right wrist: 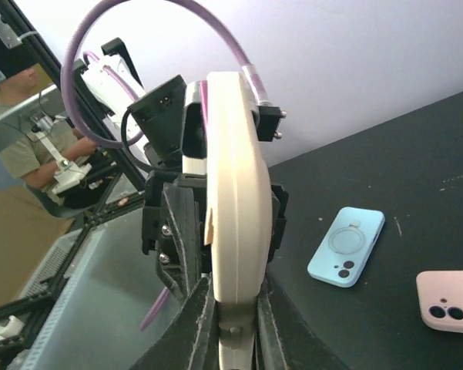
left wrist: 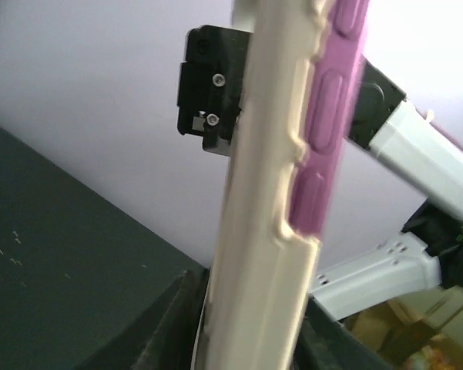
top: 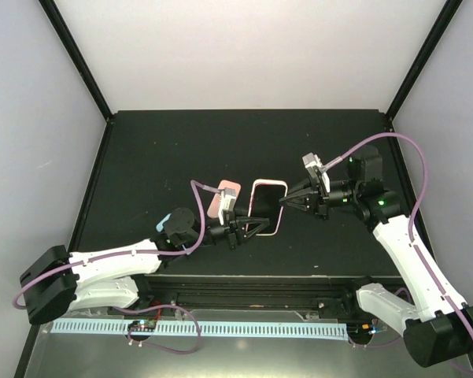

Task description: Take the phone out of the phone case

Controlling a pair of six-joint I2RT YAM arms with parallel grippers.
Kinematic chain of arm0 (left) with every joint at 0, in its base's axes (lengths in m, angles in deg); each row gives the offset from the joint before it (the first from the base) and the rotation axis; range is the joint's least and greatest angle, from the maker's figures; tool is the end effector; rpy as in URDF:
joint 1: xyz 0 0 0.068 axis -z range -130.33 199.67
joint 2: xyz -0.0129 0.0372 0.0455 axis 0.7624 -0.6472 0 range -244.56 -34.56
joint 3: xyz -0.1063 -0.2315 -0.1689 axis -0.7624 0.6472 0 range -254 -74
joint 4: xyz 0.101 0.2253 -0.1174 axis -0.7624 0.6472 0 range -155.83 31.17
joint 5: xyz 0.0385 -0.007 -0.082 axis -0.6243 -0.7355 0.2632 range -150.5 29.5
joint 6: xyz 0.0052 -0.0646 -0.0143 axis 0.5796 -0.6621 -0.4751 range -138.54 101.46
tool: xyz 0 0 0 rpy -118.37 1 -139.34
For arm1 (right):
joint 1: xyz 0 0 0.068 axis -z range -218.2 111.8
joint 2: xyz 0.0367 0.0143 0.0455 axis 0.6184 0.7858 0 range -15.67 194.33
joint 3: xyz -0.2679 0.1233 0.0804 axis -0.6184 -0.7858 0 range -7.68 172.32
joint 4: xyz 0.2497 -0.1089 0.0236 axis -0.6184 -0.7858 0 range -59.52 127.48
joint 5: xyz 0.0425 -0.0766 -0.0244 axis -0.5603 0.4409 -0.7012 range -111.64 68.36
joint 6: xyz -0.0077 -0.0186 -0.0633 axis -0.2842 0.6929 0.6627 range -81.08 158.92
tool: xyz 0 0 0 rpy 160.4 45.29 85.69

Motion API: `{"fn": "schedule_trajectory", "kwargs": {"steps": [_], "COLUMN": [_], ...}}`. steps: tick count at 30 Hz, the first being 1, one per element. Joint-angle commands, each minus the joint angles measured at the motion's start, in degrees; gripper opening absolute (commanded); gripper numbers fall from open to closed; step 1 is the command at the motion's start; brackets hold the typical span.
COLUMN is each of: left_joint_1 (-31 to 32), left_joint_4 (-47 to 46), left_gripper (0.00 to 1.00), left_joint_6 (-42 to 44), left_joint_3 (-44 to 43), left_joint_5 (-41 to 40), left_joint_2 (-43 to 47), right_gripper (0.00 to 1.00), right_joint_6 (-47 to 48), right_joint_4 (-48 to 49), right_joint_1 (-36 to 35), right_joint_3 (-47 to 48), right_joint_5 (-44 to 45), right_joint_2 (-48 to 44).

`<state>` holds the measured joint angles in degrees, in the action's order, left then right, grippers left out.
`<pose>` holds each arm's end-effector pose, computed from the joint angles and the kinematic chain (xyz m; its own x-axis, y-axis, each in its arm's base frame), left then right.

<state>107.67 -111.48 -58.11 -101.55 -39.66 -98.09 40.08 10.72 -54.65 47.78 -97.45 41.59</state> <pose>0.1179 -0.2240 0.2979 -0.5546 -0.2360 -0.7980 0.8109 0.0618 -0.5818 0.1722 0.1042 0.3743 -0.4406 -0.1353 -0.8874 -0.8951 -0.0087 0.4457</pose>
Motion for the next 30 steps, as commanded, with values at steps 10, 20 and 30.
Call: {"fn": "schedule_trajectory", "kwargs": {"steps": [10, 20, 30], "left_joint_1": [-9.32, -10.0, -9.99], "left_joint_4": [20.91, 44.19, 43.89], "left_gripper": [0.61, 0.48, 0.51], "left_joint_6": [10.58, 22.4, 23.34], "left_joint_3": [-10.29, -26.24, -22.21], "left_joint_5": [7.55, 16.59, 16.88], "left_joint_2": [7.53, -2.58, -0.71], "right_gripper": [0.05, 0.05, 0.04], "right_joint_6": [17.79, 26.77, 25.16], "right_joint_4": [-14.82, -25.17, -23.6], "right_joint_1": [-1.0, -1.84, -1.81], "right_joint_3": [2.85, 6.09, 6.2], "right_joint_5": [2.86, 2.37, 1.36], "right_joint_2": [0.5, 4.86, 5.75]}}
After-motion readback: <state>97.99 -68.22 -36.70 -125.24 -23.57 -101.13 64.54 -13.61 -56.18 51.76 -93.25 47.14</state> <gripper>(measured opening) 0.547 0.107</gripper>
